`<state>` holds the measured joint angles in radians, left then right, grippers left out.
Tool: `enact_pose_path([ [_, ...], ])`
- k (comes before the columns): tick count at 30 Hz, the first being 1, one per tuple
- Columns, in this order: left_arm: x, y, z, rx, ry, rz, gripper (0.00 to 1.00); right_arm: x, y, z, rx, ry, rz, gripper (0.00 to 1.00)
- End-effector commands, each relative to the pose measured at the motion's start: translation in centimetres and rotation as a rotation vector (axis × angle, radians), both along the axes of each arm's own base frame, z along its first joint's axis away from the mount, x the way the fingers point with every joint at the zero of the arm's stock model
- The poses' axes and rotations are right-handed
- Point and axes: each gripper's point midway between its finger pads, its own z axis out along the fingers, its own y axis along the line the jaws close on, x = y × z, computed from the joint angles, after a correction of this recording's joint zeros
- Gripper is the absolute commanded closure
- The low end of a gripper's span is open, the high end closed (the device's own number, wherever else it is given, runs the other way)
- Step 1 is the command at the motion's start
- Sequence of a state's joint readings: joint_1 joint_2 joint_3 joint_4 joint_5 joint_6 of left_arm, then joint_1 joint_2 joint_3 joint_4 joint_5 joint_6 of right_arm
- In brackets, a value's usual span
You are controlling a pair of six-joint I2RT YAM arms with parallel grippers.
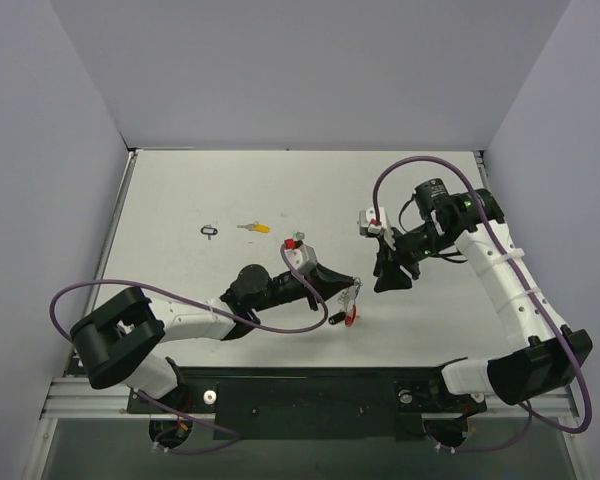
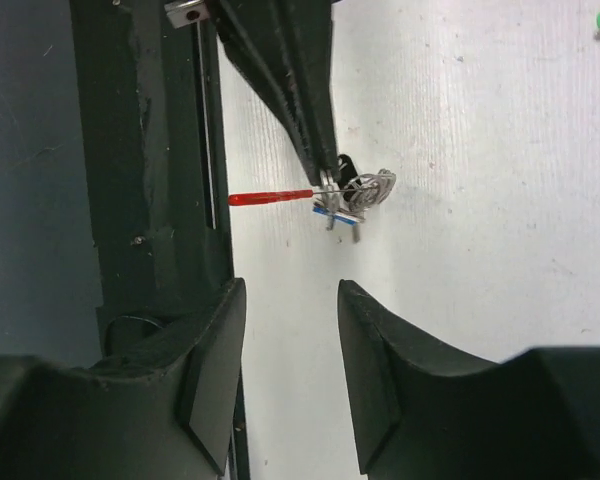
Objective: Put the keys on the keyring
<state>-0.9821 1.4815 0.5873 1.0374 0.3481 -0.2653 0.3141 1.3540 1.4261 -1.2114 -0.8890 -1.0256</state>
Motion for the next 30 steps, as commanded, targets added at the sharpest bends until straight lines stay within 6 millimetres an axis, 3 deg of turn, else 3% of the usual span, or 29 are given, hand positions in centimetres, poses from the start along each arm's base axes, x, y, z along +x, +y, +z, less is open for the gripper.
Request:
enact_pose_path([
  [1,0.0,1.3,8.3,-0.308,-0.087,0.047,1.0,-1.6,0.9,0.1,0.119,-0.06,0.146,0.62],
  [6,0.5,2.1,8.6,-0.357,-0.084,0.092,1.0,-1.3,1.6,0.0,0.193,-0.15,0.253,0.6],
  [12,0.5,2.5,8.7,-0.362,-0.086,0.098,1.0,-0.4,2.8,2.5,0.274,-0.153,0.23,0.6],
  [21,0.1,2.3,9.0,-0.372,-0.091,0.079,1.0,1.0,3.1,2.0,0.245,-0.083,0.173,0.62],
  [30,0.3,2.7,9.3,-0.379,-0.092,0.098,1.0,1.0,3.1,0.7,0.225,-0.076,0.142,0.66],
])
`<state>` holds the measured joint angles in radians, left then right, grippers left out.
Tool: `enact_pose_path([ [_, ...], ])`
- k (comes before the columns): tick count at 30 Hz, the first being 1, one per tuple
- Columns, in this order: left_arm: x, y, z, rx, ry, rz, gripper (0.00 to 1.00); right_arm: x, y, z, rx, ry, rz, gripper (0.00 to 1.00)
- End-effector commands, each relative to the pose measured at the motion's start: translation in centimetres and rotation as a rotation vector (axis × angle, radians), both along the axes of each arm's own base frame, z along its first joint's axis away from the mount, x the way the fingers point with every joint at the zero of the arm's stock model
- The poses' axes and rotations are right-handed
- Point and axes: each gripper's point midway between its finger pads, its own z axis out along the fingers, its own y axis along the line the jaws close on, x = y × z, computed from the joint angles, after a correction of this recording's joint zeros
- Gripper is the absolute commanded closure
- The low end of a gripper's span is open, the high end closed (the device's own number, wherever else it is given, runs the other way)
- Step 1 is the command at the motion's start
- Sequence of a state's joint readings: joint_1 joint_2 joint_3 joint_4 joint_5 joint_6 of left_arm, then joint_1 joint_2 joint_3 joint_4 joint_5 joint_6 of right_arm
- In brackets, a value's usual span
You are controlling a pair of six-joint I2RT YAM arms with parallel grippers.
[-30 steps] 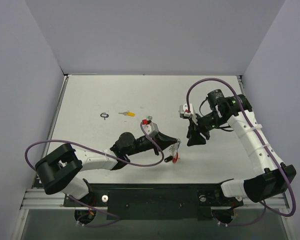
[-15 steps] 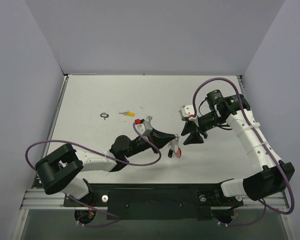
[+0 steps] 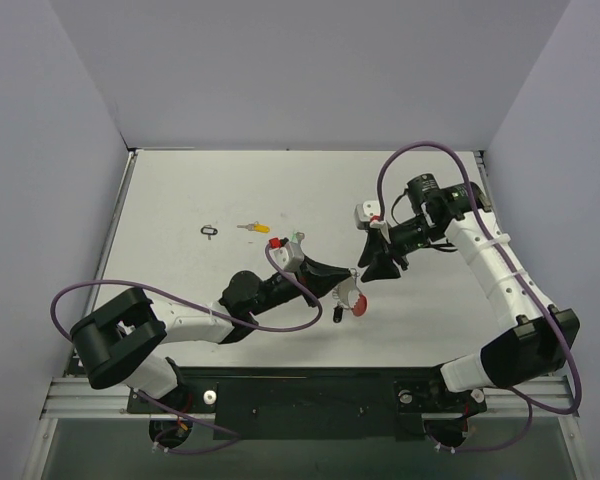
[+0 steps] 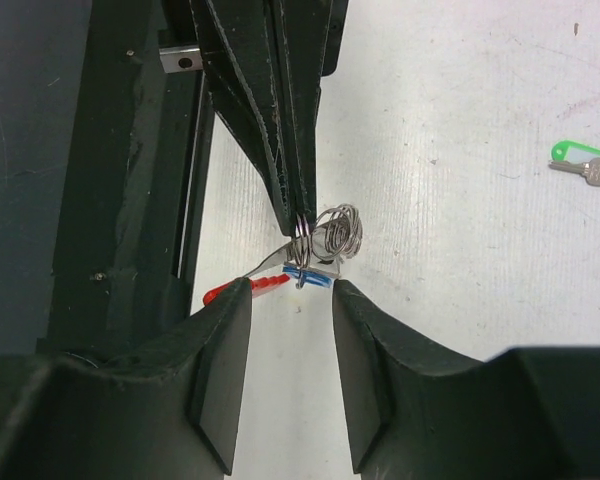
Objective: Put the keys on the keyring
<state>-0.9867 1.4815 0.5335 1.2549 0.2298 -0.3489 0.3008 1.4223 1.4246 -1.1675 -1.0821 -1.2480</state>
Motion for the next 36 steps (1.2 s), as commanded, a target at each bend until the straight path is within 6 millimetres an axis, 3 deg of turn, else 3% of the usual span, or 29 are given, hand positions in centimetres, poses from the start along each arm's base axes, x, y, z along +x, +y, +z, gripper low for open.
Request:
enact_pose_path([
  [1,-0.6,1.4,6.3,-0.203,-0.112,0.016,1.0,-0.4,0.5,-0.1,0.025,0.019,-0.029,0.68],
  [10,-0.1,1.7,6.4,-0.213,-0.091,0.044,1.0,0.2,1.1,-1.1,-0.031,-0.011,-0.068,0.8],
  [15,0.5,2.2,6.2,-0.221,-0.067,0.085,1.0,0.4,1.0,-1.4,-0.056,-0.049,-0.097,0.96],
  [24,2.4,3.5,6.2,-0.298,0.02,0.192,1.0,0.8,2.0,-2.2,-0.087,-0.105,-0.16,0.99],
  [33,2.5,3.4,6.6,-0.332,0.039,0.179,1.0,0.7,2.9,-3.2,-0.1,-0.096,-0.164,0.98],
  [35,2.4,3.3,6.4,-0.326,0.039,0.174,1.0,0.6,2.8,-3.0,-0.097,-0.093,-0.171,0.96],
  [36,2.4,3.3,6.3,-0.323,0.038,0.172,1.0,0.6,2.8,-2.7,-0.091,-0.089,-0.173,0.88],
])
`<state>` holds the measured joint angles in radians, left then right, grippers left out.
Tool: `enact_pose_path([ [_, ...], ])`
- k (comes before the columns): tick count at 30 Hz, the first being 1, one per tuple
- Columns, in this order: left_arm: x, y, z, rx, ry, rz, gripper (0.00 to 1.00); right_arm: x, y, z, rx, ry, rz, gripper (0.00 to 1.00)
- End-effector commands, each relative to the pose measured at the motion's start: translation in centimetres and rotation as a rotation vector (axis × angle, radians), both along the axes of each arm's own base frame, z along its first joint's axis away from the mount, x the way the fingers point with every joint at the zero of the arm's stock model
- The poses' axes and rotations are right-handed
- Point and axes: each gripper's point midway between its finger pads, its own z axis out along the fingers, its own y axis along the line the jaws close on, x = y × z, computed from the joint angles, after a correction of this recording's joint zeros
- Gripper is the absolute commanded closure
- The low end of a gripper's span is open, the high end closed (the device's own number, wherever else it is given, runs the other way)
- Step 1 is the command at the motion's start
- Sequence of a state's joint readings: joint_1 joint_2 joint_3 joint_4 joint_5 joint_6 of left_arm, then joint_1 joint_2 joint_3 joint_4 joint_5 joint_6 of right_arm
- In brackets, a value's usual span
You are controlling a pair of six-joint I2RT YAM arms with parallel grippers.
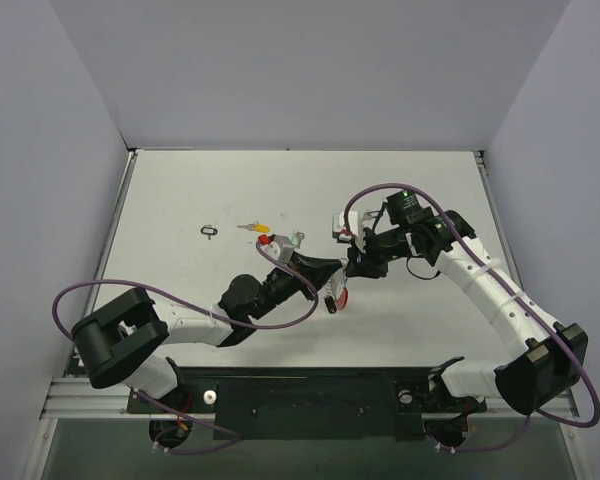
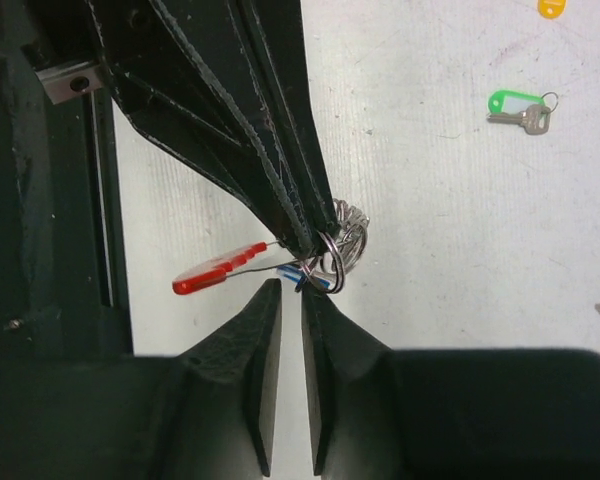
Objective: Put the keys on the keyring
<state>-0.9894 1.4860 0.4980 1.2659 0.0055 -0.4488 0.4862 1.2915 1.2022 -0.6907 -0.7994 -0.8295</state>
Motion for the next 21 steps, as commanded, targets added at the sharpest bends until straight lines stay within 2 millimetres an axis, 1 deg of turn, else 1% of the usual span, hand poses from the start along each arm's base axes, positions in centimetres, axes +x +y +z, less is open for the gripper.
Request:
enact_pose_path([
  [1,-0.7,1.6,7.2,-0.25,-0.142,0.004,1.0,-1.3,-0.1,0.9,0.031,0.04,-0.007,0.82],
  [2,-0.7,1.6,7.3,-0.25,-0.144,0.004,1.0,-1.3,-0.2,1.3,0.049,0.046,-0.008,0.8],
  [3,-1.1,1.4,7.0,-0.236,-0.151,-0.026,1.0,-1.3,-0.7,1.9,0.062,0.051,-0.022,0.77],
  [4,-1.3,1.3,6.9,-0.231,-0.156,-0.035,1.0,-1.4,-0.8,2.6,0.087,0.046,-0.02,0.76],
  [5,-1.5,1.2,6.7,-0.222,-0.157,-0.053,1.0,-1.2,-1.4,3.1,0.099,0.052,-0.04,0.74],
  [6,-1.7,1.2,6.7,-0.219,-0.164,-0.067,1.0,-1.5,-1.4,3.6,0.125,0.059,-0.032,0.73],
  [8,-2.7,0.7,6.5,-0.198,-0.19,-0.128,1.0,-1.3,-2.1,4.2,0.158,0.07,-0.055,0.69],
  [9,-3.0,0.6,6.5,-0.189,-0.204,-0.15,1.0,-1.5,-2.0,4.4,0.18,0.079,-0.045,0.66],
  [12,-4.2,0.0,6.3,-0.154,-0.252,-0.224,1.0,-1.9,-1.6,4.5,0.211,0.109,-0.025,0.62],
  [15,-4.4,-0.1,6.2,-0.139,-0.265,-0.244,1.0,-2.4,-1.0,4.6,0.245,0.147,0.003,0.59],
  [21,-4.8,-0.3,6.7,-0.13,-0.29,-0.273,1.0,-3.2,-0.5,3.9,0.248,0.181,0.032,0.58],
])
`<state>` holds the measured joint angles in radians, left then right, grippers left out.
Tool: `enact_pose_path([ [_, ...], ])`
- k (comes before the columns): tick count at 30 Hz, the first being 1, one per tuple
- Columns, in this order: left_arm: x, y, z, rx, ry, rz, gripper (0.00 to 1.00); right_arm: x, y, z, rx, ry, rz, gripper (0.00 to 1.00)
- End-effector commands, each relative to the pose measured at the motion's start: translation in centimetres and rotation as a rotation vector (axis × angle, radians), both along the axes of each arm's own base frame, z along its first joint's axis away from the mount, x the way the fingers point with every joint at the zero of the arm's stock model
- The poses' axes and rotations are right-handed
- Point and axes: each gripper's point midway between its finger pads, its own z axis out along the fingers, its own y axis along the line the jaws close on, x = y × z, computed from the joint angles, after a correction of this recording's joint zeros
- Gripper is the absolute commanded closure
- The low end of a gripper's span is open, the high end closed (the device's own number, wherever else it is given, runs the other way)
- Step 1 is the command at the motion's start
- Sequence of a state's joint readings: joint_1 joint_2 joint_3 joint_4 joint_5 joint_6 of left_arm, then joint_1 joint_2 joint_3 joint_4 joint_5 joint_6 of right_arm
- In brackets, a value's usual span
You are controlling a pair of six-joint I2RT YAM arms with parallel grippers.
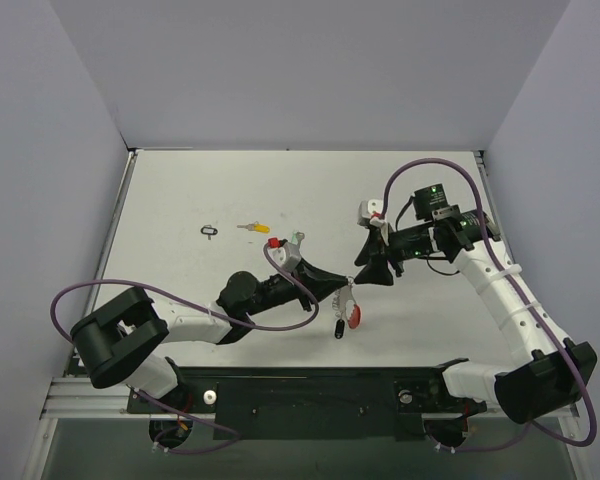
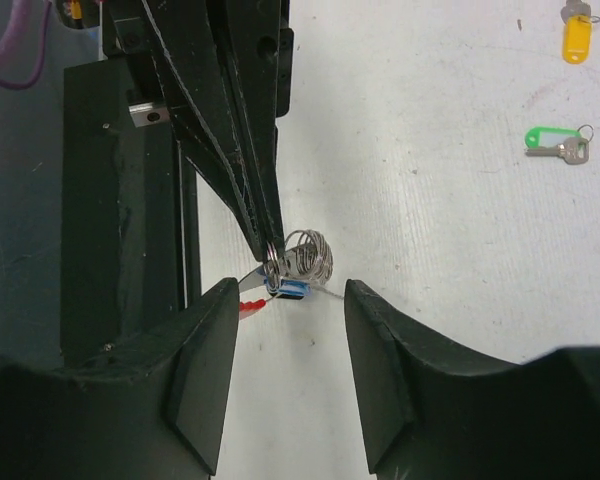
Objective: Put the keys on the keyring
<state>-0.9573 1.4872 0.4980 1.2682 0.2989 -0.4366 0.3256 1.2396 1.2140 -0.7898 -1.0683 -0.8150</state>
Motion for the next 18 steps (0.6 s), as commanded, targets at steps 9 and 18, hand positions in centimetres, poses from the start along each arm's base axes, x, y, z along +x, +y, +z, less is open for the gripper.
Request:
enact_pose_path([
  [9,-1.2,0.9,7.5,-0.211,-0.194,-0.032,1.0,-2.4,0.8,-0.6,0.04,0.064,0.085,0.62],
  [18,-1.3,1.0,7.9,-0.224,-0.201,-0.033,1.0,-2.6,1.0,-1.4,0.011,0.075,0.121,0.69],
])
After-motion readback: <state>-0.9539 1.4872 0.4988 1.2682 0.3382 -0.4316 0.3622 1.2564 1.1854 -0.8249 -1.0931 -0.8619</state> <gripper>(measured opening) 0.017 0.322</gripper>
